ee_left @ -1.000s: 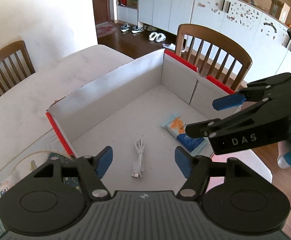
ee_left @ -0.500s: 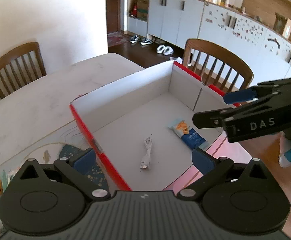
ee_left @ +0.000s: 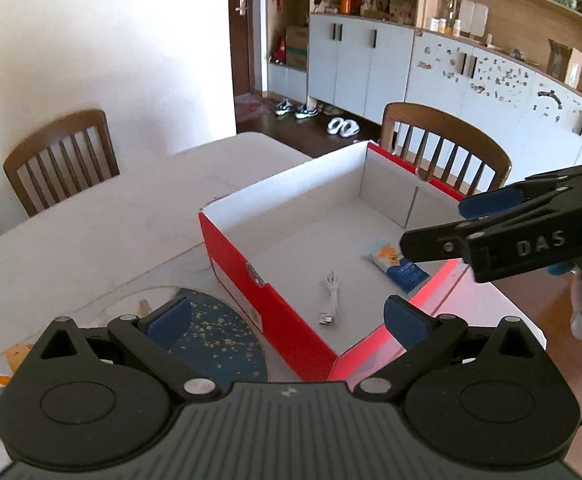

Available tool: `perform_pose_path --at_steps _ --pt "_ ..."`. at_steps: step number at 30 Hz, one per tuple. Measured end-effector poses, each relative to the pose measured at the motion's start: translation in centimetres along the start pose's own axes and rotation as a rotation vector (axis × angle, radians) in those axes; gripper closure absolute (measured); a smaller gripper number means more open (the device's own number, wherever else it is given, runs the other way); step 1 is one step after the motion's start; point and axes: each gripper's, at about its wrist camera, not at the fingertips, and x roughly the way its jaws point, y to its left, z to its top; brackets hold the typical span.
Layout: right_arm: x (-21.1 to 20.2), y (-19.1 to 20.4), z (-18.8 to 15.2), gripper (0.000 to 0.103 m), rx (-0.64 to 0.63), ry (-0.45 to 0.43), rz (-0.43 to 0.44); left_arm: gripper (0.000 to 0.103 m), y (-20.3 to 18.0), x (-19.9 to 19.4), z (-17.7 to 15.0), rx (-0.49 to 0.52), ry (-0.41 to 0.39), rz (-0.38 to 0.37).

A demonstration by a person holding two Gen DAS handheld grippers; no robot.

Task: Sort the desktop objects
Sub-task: 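Withdraw both tools from the box back toward the snack pile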

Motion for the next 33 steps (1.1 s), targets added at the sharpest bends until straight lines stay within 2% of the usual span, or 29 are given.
perform_pose_path --at_steps 5,13,23,30,33 --pt "-0.3 2.2 -0.1 0.014 0.0 -0.012 0.006 0.0 1.5 -2.3 -0.9 -0.007 -0.027 0.004" --pt "-0.2 6.2 -0.4 0.014 -0.013 -0.023 0.018 0.0 4.8 -5.6 -2.6 -0.03 -0.073 0.081" --pt "0.7 11.6 -1.4 0.014 -0.032 -0.012 0.048 0.0 9.1 -8.5 -5.5 -0.065 -0.092 0.081" --pt "1.3 15.2 -2.6 0.014 -0.055 -0.002 0.061 0.0 11.8 -10.0 -7.3 -0.084 -0.099 0.126" --pt "1.5 16.7 -3.0 0.016 -0.07 0.002 0.075 0.001 12.6 -10.5 -8.0 -0.088 -0.097 0.118"
